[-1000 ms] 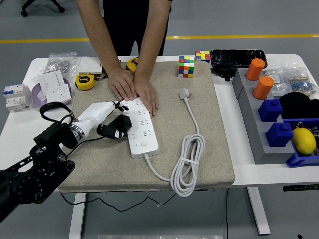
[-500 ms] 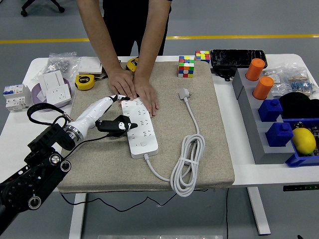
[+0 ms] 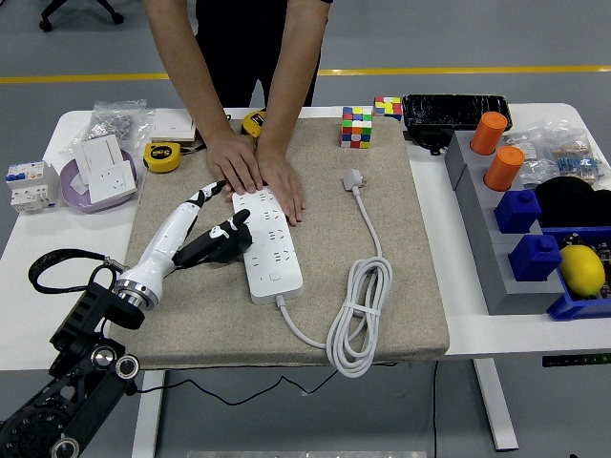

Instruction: Pick up the plug,place it near the board,insert it into the board,press the button

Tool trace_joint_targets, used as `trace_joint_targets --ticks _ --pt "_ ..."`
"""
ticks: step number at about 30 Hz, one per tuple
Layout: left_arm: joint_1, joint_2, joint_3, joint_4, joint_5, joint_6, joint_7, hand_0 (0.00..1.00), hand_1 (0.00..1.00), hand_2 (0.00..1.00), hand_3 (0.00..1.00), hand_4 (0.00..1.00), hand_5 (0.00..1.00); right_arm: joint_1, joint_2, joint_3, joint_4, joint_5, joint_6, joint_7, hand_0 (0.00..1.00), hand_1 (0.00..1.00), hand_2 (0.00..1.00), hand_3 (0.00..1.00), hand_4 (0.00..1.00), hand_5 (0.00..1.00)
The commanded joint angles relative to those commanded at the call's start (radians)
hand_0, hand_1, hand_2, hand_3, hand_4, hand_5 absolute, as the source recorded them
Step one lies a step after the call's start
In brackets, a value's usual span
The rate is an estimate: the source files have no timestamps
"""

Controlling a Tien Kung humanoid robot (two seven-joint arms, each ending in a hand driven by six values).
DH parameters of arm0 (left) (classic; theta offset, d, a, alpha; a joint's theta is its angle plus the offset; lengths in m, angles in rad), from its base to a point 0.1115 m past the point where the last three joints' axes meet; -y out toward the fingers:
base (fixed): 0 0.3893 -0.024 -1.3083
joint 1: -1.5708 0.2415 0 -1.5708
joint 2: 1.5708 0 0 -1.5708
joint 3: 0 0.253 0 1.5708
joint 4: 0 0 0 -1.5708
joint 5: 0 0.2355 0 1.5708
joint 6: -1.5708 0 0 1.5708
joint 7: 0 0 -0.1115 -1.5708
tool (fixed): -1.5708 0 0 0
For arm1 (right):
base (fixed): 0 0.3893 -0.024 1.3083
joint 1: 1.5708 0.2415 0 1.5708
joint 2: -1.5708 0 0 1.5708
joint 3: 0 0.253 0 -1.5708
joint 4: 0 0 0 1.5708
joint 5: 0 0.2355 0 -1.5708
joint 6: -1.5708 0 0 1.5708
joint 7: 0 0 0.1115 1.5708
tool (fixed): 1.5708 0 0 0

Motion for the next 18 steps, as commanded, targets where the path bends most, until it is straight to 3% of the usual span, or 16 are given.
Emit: trace_joint_targets --ticks 8,18 --pt "0.058 -0.002 0.013 -0.025 0.084 0.012 0.002 0.998 0.998 0.998 0.968 0.998 0.998 0.0 0.0 0.006 0.0 -0.002 0.0 0.0 0.965 0.895 0.857 0.878 0.998 0.958" --pt "0.071 -0.003 0.042 -0.002 0.121 0.003 0.004 0.998 0.998 0.998 0.962 0.998 0.998 0.0 0.0 0.007 0.0 -0.003 0.0 0.0 0.965 0.895 0.857 0.878 0.998 0.957"
